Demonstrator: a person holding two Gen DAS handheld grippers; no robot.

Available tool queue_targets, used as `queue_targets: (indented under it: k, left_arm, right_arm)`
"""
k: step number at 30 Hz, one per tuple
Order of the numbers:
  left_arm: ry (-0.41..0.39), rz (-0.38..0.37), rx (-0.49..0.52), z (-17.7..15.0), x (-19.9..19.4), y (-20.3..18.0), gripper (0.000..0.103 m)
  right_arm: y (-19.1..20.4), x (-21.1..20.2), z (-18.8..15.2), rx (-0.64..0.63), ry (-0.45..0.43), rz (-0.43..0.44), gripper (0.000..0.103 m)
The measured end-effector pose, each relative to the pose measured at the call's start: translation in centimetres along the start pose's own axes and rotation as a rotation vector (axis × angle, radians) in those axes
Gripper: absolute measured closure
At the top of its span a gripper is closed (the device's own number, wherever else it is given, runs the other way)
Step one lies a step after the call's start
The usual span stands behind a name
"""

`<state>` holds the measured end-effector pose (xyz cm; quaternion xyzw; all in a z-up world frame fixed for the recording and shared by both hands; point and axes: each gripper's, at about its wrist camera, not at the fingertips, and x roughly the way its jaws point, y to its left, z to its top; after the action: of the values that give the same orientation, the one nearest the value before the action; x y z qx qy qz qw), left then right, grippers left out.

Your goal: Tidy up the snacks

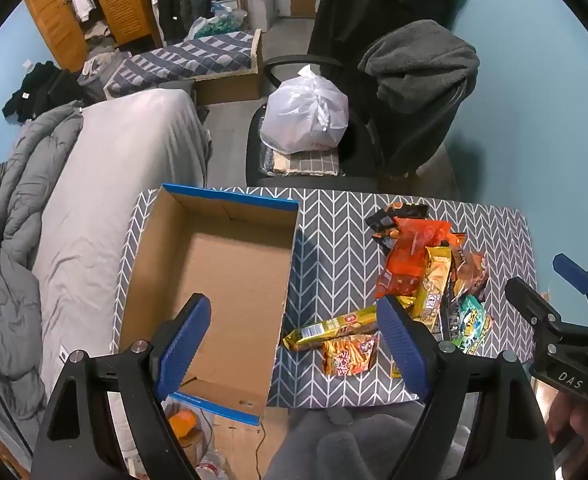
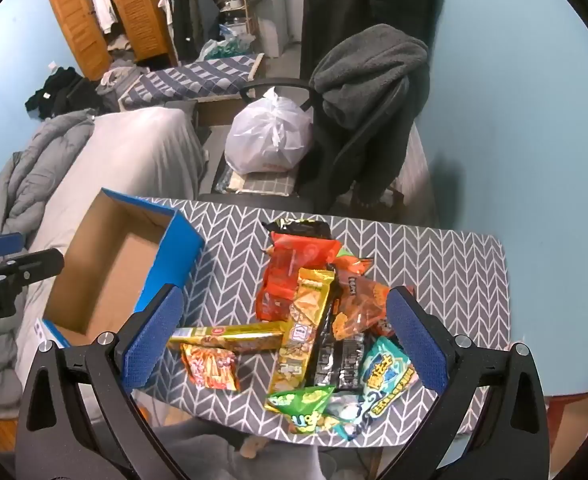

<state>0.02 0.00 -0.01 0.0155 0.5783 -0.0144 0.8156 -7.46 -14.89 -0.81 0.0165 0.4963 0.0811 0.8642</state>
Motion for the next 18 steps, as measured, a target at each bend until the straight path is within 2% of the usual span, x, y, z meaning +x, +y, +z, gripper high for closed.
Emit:
queue_targets:
  k: [7, 14, 18]
  left_arm:
    - [0.009, 0.000, 0.009, 0.4, 0.5, -0.4, 0.017]
    - [-0.014, -0.014, 0.005, 1.1, 0.7, -0.1, 0.017]
    - [-0.031, -0.009, -0.004, 0.1, -0.2, -0.1, 0.017]
  right_arm:
    - [-0.2, 0.1, 0.3, -0.006, -0.004, 0.004, 0.002]
    - [0.0, 0.4, 0.3, -0.015, 0.001, 0.010, 0.002]
    - [-0.1, 0.8, 0.5, -0.023, 0.010, 0.011, 0.002]
